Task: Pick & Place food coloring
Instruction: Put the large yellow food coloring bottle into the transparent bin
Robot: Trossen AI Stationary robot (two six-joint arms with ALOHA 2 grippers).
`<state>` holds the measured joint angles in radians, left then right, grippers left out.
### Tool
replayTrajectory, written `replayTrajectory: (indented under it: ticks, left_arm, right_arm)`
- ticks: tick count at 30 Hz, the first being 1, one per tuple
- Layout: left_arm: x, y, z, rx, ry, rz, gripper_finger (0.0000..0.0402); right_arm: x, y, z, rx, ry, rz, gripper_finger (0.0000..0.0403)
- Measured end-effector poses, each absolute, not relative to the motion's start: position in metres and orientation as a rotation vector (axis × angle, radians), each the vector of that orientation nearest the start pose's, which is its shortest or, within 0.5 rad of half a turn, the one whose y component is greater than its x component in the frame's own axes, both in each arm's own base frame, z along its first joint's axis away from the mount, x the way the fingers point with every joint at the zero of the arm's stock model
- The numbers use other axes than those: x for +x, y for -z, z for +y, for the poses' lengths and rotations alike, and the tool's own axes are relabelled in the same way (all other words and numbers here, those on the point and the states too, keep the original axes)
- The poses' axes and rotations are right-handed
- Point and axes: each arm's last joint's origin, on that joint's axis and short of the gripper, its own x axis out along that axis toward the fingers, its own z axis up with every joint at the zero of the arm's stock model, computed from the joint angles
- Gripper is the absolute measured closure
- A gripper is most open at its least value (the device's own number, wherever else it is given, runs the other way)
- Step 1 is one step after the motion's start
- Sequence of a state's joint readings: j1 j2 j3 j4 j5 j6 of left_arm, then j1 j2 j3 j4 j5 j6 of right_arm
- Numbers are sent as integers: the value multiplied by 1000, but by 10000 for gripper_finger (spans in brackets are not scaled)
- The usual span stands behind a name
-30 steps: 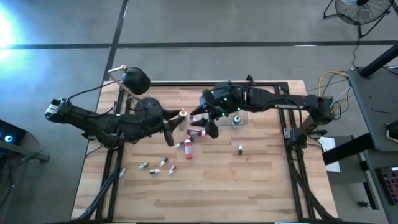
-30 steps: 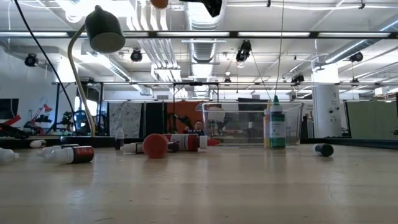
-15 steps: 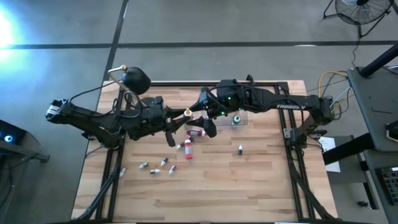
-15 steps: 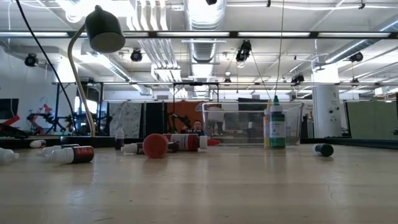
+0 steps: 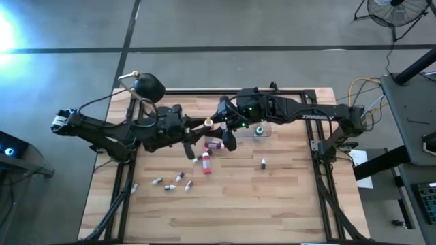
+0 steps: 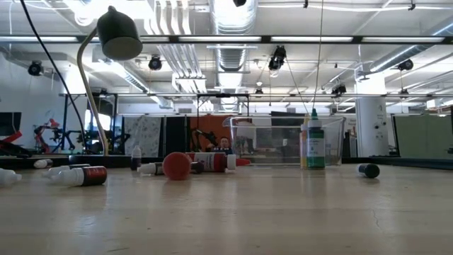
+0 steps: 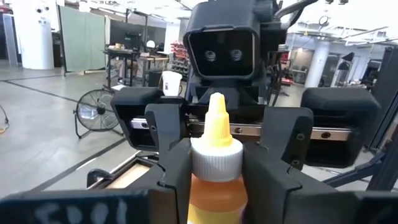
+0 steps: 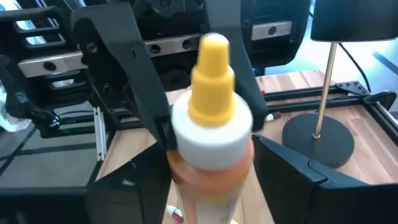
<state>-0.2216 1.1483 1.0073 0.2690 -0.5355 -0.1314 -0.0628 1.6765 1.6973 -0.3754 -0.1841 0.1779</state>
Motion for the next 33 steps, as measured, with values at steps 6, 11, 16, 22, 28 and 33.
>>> replayTrajectory:
  ticks: [6,11,16,22,28,33]
  left_arm:
    - [254,-380,-40,-261,-332,-155,273]
    - [253,-378,-39,-245,-406,-144,240]
    - [243,-377,-39,-228,-410,-78,228]
    - [218,-352,-38,-301,-457,216,227]
    - [209,-317,-45,-441,-514,370,227]
    - [210,-288,-54,-575,-508,349,227]
  right_arm:
    - [382,-397,-20,183,-65,362,249]
    - [381,-396,-22,167,-12,367,277]
    - [377,-390,-27,86,114,442,287]
    - [359,-380,-47,102,240,616,279]
    - [364,-346,-65,149,301,598,286]
    - [367,-302,-76,156,533,477,278]
